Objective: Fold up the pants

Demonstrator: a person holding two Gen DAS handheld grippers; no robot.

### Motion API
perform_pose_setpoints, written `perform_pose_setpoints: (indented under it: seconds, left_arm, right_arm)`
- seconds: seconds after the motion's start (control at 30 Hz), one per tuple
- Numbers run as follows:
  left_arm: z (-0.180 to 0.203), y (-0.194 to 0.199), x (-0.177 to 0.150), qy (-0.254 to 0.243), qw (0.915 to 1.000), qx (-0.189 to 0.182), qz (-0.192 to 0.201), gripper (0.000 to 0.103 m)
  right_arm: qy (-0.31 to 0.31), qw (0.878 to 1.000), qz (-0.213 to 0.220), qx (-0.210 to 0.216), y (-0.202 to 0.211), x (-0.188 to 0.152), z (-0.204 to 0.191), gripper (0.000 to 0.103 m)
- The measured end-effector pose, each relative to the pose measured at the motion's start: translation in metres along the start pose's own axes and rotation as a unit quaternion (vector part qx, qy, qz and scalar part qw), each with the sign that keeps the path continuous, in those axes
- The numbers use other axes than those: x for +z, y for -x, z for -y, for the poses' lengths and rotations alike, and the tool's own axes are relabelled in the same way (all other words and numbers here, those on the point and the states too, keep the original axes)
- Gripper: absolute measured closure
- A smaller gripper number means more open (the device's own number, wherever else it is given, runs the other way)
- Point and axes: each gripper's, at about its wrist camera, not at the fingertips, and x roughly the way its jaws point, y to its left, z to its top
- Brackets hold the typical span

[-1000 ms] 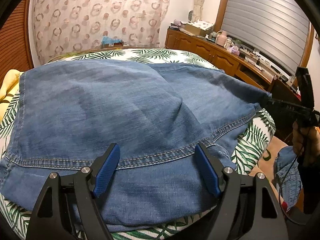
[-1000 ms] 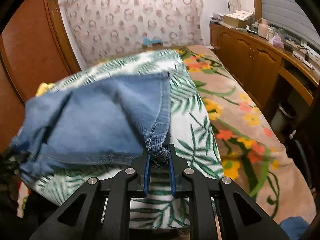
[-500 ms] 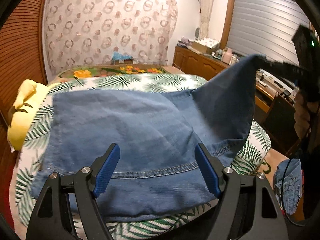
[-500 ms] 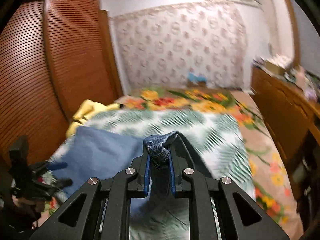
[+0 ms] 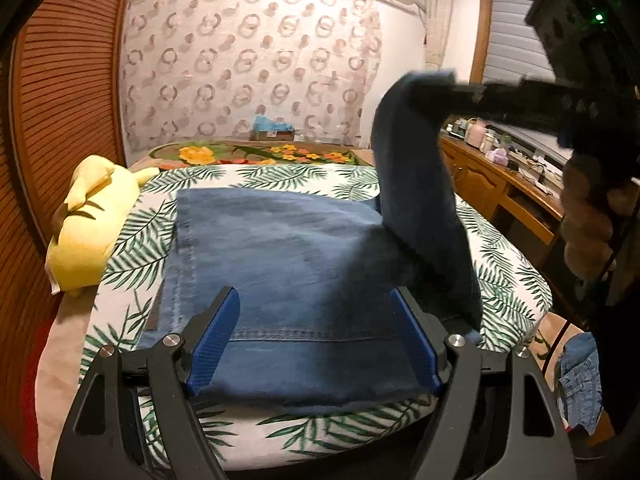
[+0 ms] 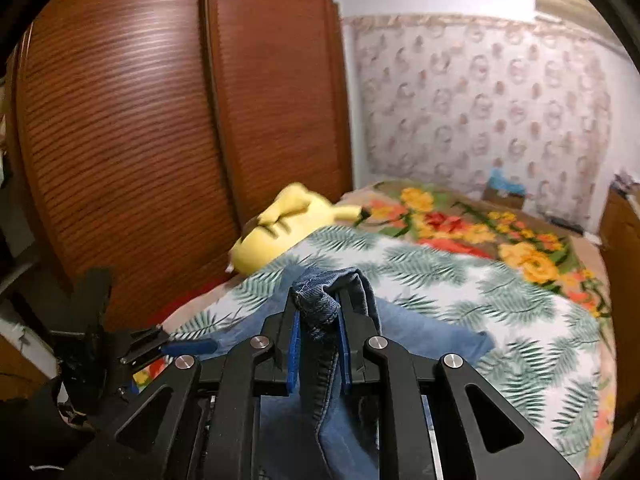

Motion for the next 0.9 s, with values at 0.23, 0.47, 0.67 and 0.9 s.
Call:
perform_pose_setpoints:
  seconds: [0.23,0.47,0.67,0.9]
  left_arm:
    - [-0.01,-0.01,-0.007,0.01,0.9999,0.005,-0.012,0.025]
    - [-0.014,-0.024,-0.01,0.012,0.9995,0.008,-0.027,0.025]
    - [-0.021,-0.032,-0.01,0.015,0.9991,0.019,-0.033,0.025]
    - [-0.036,-0.044,-0.008,0.01,0.9983,0.036,-0.045,0.025]
  right_arm:
    - [-0.006,0.998,-0.059,-0.012,-0.054,-0.002,0.017,0.076]
    - [-0.008,0.998,-0.054,-0.034,-0.05,-0.003,0.011,0.065]
    - [-0.02,0.995,-0.068,-0.064,-0.041,-0.019,0.002,0.064]
    - [-0.047,0.991,-0.094,-0.077,-0.056,-0.034,0.006,0.064]
